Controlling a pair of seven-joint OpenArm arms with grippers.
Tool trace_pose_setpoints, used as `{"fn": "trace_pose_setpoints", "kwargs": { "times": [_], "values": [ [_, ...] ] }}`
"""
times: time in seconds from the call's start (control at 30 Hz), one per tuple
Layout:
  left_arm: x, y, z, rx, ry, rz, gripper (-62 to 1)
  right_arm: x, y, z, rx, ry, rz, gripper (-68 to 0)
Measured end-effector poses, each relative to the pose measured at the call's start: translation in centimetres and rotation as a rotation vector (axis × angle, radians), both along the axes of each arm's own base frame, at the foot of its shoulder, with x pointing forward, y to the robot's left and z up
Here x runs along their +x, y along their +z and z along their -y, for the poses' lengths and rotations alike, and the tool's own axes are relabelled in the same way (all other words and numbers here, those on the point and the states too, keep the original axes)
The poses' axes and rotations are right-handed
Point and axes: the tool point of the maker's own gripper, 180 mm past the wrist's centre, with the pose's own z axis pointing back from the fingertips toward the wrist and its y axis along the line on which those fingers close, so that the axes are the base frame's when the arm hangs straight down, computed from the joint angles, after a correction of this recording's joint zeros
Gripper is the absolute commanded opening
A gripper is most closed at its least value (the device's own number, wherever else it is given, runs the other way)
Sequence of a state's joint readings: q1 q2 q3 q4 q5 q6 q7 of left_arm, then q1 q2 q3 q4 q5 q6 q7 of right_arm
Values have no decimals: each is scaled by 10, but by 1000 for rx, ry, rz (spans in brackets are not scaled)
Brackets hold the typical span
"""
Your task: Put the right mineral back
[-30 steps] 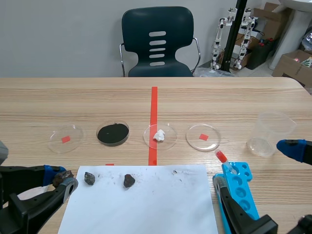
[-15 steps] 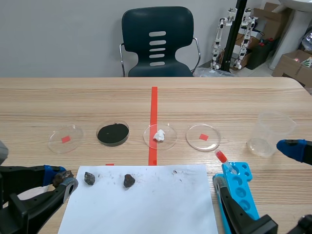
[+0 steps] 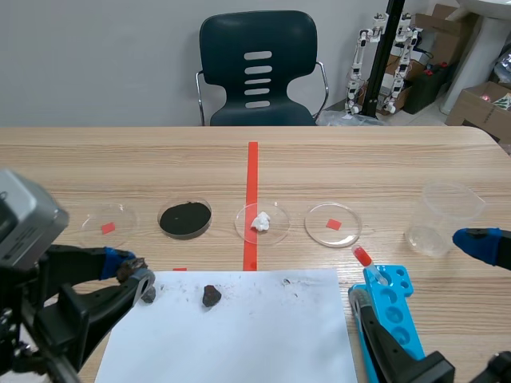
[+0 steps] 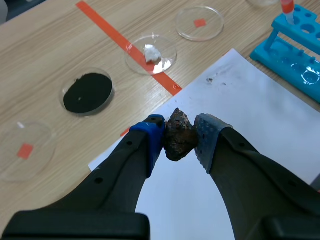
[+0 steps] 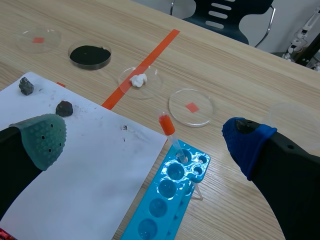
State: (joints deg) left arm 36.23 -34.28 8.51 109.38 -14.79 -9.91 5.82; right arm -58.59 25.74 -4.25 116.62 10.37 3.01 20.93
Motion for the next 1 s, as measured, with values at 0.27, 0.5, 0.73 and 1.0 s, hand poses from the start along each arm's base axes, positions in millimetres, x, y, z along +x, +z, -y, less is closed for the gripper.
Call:
{"fn": "trace_pose_setpoints", "kwargs": {
  "times": [0.27, 0.5, 0.73, 1.0],
  "values": [
    [30, 17, 34, -42, -67, 80, -535, 0, 0, 0, 0, 0, 0, 4],
    [62, 13, 62, -75, -88, 128, -535, 0, 0, 0, 0, 0, 0, 4],
    [55, -32, 104, -29, -246, 39, -535, 0, 0, 0, 0, 0, 0, 4],
    [58, -65, 148, -42, -309, -43, -535, 0, 0, 0, 0, 0, 0, 4]
  ]
}}
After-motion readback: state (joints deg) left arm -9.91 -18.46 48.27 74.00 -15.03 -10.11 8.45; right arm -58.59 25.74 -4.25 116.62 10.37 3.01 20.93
